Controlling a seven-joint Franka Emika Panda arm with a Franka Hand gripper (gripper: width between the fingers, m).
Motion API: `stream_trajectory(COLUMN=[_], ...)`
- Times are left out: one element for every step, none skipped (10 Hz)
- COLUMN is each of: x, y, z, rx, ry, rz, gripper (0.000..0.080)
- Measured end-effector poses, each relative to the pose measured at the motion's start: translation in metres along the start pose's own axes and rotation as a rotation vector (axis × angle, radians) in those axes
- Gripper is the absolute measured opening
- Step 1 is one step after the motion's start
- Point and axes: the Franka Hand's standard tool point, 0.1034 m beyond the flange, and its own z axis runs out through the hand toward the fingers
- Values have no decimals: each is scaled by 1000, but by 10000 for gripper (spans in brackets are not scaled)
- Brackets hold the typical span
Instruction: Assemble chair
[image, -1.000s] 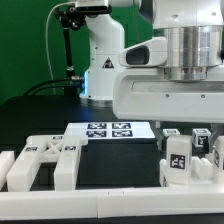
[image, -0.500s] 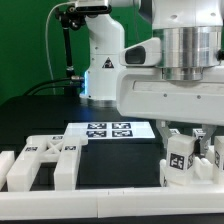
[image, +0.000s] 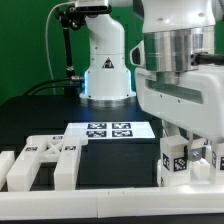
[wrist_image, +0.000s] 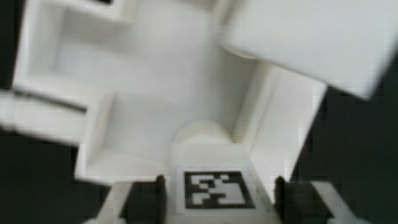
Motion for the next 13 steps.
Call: stream_trajectory(x=[-3,-4,-4,-3,-2,-2,-4,-4,-3,-2,-1,0,2], y=[0,0,0,0,-1,-2,0,5,4,5,5,4,1], z=[1,1,1,1,0,-3,-3,-3,-2,-2,-2,-2,-4], rx=[8,9,9,8,9,12,11,11,11,9,9,4,-3], ry=[4,4,5,6,7,8,6,9,10,12,12,22,56], rz=[78,90,67,9,-171,-346,-499,-594,-606,-695,-769,-890,-1070], gripper=[289,289,291,291,515,515,606,641,647,647,647,649,649])
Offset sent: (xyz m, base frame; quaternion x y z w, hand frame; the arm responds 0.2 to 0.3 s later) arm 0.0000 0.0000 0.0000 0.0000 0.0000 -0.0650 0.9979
